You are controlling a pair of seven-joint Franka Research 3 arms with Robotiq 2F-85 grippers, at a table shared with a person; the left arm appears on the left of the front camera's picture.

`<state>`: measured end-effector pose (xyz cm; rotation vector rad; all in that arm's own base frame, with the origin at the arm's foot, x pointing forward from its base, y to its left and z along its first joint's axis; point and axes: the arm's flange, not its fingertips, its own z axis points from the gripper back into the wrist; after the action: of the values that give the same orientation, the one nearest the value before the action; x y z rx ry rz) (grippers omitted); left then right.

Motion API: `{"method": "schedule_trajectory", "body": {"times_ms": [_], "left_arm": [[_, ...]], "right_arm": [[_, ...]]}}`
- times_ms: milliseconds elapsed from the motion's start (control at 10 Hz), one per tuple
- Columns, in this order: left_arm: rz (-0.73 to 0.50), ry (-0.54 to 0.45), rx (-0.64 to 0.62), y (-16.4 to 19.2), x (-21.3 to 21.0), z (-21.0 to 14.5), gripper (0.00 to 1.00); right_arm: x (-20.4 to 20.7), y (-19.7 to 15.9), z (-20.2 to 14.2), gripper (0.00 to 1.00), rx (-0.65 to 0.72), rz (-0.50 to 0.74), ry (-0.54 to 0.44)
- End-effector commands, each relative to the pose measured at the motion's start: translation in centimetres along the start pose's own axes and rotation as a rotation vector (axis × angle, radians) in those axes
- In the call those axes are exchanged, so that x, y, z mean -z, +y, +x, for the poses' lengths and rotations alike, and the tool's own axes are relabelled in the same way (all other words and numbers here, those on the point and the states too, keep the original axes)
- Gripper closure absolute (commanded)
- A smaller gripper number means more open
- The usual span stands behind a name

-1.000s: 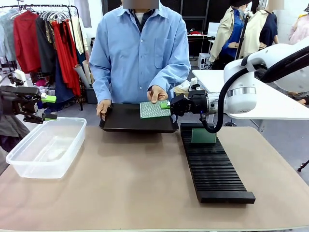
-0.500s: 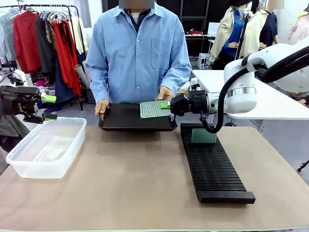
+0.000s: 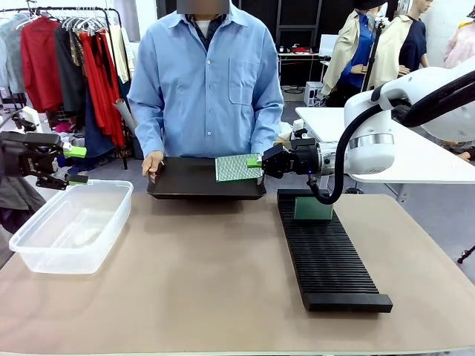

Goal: Sort PCBs into racks and boxes based on the side picked up.
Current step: If the short side of the Blank PCB is picked up, insert it into the PCB Rack ; if the long side is picked up, place it in the Organizing box.

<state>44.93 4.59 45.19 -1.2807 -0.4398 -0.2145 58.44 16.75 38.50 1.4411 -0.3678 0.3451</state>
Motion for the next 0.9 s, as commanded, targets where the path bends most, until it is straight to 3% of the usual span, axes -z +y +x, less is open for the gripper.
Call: {"method": "schedule_trajectory", "body": {"times_ms": [0,800], "left_arm": [[0.000,-0.002,0.000,-0.07,-0.07,0.03,0.00],[0.000,-0.002,0.000,-0.07,-0.07,0.03,0.00]], "right_arm": [[0.18,0.12,0.05,1.00,-0.002,0.000,-0.002],[0.18,0.12,0.05,1.00,-0.002,0.000,-0.002]]}}
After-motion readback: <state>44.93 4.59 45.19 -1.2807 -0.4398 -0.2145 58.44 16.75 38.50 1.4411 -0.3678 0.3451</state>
